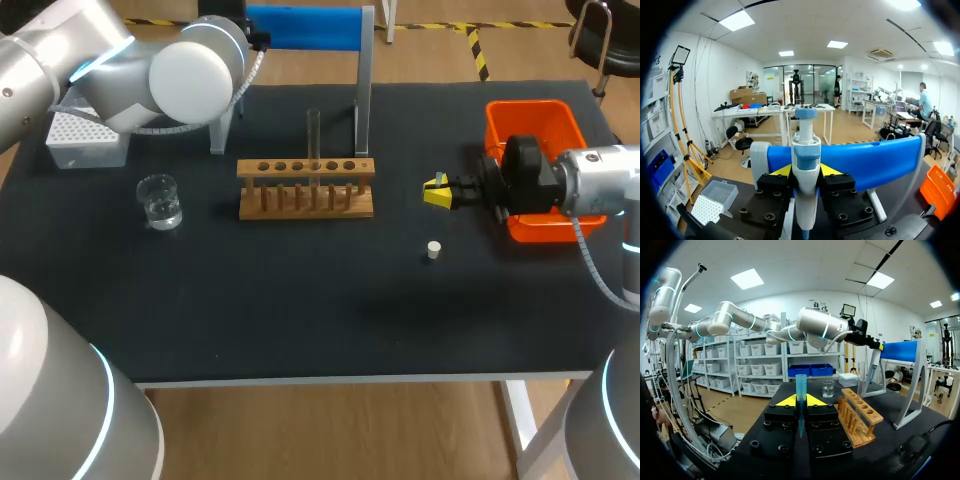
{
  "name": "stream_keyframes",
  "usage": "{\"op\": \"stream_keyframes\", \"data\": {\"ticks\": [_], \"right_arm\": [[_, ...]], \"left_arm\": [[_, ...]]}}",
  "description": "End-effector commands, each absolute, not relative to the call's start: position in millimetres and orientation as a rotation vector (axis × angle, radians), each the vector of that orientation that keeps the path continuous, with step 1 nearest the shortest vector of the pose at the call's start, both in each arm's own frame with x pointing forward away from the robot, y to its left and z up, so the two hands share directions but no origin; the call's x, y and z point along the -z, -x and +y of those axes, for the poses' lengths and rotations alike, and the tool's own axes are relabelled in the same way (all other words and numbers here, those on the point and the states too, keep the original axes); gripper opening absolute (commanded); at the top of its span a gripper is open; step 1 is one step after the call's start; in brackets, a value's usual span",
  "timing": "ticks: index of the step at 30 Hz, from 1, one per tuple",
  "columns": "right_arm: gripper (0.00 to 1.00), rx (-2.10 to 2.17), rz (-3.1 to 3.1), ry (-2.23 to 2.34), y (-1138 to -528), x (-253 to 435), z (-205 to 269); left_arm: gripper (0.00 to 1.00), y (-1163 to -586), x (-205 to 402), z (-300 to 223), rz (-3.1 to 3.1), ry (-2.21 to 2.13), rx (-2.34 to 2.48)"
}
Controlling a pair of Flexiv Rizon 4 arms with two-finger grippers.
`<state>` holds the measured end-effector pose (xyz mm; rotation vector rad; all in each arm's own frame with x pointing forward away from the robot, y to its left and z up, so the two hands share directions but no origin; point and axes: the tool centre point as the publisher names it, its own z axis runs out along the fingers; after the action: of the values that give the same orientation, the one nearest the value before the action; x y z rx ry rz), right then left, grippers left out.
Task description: Invert the test tube, pick up the pipette, mount the tip to pipette, aspirate from beaker and dispense into the tube, eject the tip, return the pipette, and cap with the stopper.
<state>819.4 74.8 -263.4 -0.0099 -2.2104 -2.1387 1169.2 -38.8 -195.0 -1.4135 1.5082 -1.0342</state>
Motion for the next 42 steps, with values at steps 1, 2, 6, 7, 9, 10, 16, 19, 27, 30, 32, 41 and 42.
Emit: {"op": "stream_keyframes", "data": {"ticks": [1, 2, 6, 7, 9, 10, 16, 19, 27, 30, 32, 41, 42], "right_arm": [[0.0, 2.138, -2.213, 0.01, -819, 263, 74], [0.0, 2.138, -2.213, 0.01, -819, 263, 74], [0.0, 2.138, -2.213, 0.01, -819, 263, 74], [0.0, 2.138, -2.213, 0.01, -819, 263, 74], [0.0, 2.138, -2.213, 0.01, -819, 263, 74], [0.0, 2.138, -2.213, 0.01, -819, 263, 74], [0.0, 2.138, -2.213, 0.01, -819, 263, 74], [0.0, 2.138, -2.213, 0.01, -819, 263, 74], [0.0, 2.138, -2.213, 0.01, -819, 263, 74], [0.0, 2.138, -2.213, 0.01, -819, 263, 74], [0.0, 2.138, -2.213, 0.01, -819, 263, 74], [0.0, 2.138, -2.213, 0.01, -819, 263, 74], [0.0, 2.138, -2.213, 0.01, -819, 263, 74]], "left_arm": [[0.0, -1168, 180, -37, 1.499, 1.408, 1.02], [0.0, -1168, 176, -36, 1.494, 1.403, 1.019], [0.0, -1169, 165, -35, 1.487, 1.384, 1.015], [0.0, -1169, 164, -35, 1.486, 1.381, 1.015], [0.0, -1168, 161, -36, 1.494, 1.368, 1.015], [0.0, -1167, 159, -36, 1.499, 1.364, 1.021], [0.0, -1158, 152, -40, 1.622, 1.31, 1.108], [0.0, -1150, 147, -43, 1.702, 1.263, 1.163], [0.0, -1126, 134, -52, 1.885, 1.113, 1.349], [0.0, -1116, 129, -56, 1.938, 1.063, 1.392], [0.0, -1108, 126, -58, 1.974, 1.033, 1.422], [0.0, -1108, 126, -58, 1.974, 1.033, 1.422], [0.0, -1108, 126, -58, 1.974, 1.033, 1.422]]}}
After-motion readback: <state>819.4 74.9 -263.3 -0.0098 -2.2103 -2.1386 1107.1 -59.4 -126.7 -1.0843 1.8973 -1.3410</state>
